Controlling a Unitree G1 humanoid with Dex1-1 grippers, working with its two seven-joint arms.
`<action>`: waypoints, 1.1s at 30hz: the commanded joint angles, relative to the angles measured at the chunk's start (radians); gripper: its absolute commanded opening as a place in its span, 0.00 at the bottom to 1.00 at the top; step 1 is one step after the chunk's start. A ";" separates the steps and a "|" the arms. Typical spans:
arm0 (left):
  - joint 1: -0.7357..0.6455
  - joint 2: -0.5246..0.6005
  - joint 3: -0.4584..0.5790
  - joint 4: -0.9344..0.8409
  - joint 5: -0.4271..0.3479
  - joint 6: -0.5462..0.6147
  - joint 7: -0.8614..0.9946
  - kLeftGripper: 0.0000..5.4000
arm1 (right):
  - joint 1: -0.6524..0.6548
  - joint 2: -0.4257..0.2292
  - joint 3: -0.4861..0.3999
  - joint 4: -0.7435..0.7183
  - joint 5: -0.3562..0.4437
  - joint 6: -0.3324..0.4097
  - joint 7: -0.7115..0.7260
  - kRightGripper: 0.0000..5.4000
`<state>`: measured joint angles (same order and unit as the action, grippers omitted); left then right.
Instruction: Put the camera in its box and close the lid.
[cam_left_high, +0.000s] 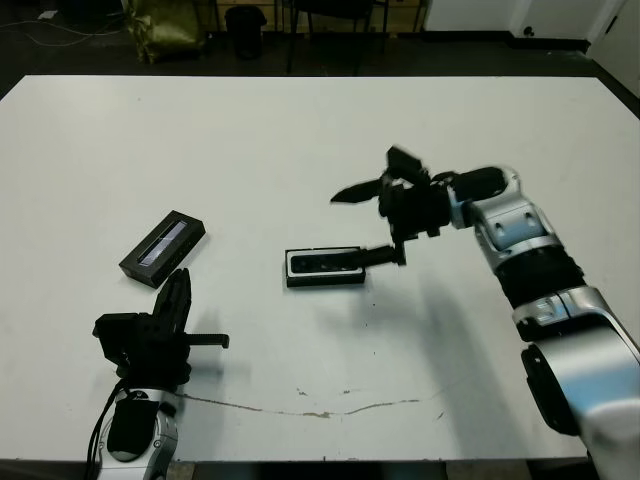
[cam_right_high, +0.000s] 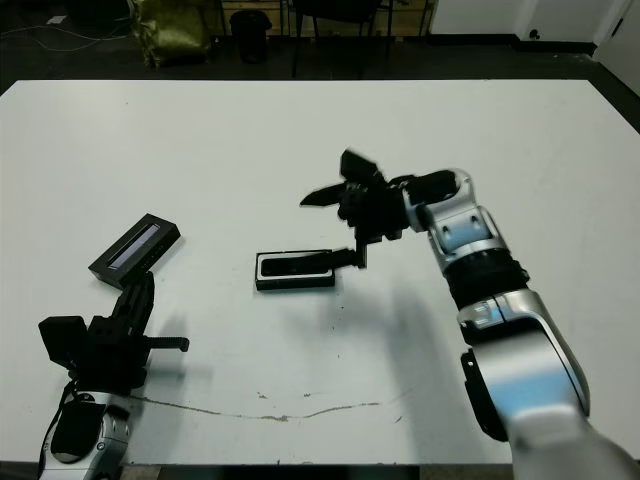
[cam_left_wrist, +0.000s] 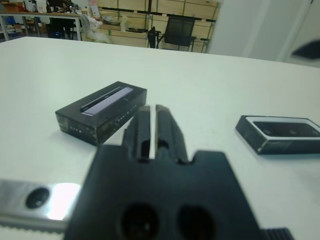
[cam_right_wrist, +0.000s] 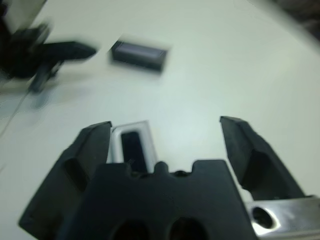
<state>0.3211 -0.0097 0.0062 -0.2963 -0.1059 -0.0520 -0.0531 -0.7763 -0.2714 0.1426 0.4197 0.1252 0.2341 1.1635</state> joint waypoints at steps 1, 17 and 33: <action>0.013 0.007 0.001 0.011 0.006 0.008 -0.002 0.00 | 0.110 -0.001 -0.059 -0.145 0.048 0.061 -0.117 0.77; 0.010 0.041 0.048 -0.053 -0.012 0.014 -0.027 0.00 | 0.648 0.014 -0.191 -0.675 0.115 0.028 -0.546 0.08; 0.007 0.100 0.075 -0.127 -0.006 0.094 -0.044 0.00 | 1.028 0.170 -0.139 -0.960 0.102 0.106 -0.919 0.00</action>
<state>0.3192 0.0718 0.0706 -0.4166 -0.1188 0.0153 -0.0905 0.2462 -0.0960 0.0006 -0.5365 0.2279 0.3129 0.2564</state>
